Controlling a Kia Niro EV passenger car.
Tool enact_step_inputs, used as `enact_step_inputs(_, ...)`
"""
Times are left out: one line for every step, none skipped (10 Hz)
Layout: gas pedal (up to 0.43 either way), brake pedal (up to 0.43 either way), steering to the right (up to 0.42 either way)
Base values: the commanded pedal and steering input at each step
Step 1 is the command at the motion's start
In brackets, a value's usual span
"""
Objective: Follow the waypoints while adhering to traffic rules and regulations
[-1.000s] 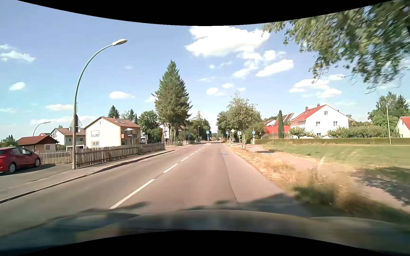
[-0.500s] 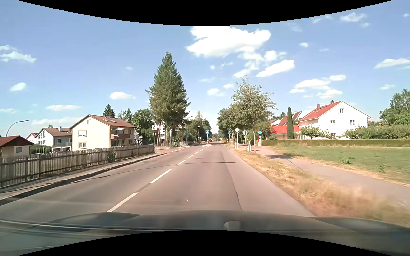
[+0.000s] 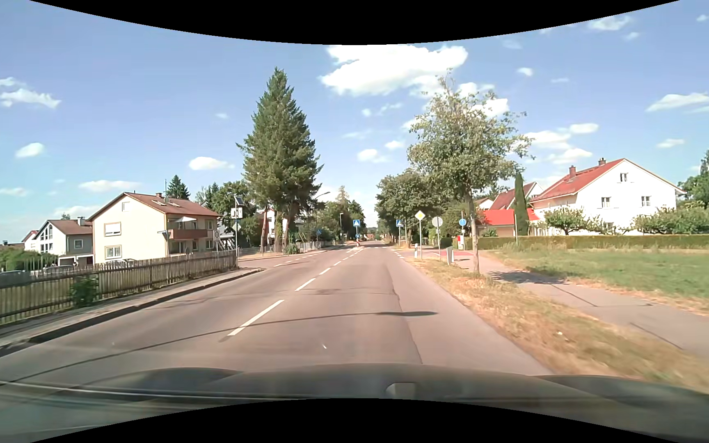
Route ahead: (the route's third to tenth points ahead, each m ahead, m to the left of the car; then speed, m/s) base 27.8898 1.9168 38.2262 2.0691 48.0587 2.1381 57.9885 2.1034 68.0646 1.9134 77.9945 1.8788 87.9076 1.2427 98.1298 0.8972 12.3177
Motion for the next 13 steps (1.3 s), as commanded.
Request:
enact_step_inputs(0.047, 0.006, -0.002)
enact_step_inputs(0.047, 0.006, -0.002)
enact_step_inputs(0.047, 0.006, -0.002)
enact_step_inputs(0.047, 0.006, -0.001)
enact_step_inputs(0.047, 0.006, -0.001)
enact_step_inputs(0.047, 0.006, 0.000)
enact_step_inputs(0.047, 0.006, 0.000)
enact_step_inputs(0.047, 0.006, 0.002)
enact_step_inputs(0.047, 0.006, 0.003)
enact_step_inputs(0.047, 0.006, 0.003)
enact_step_inputs(0.047, 0.006, 0.003)
enact_step_inputs(0.047, 0.006, 0.003)
enact_step_inputs(0.047, 0.006, 0.000)
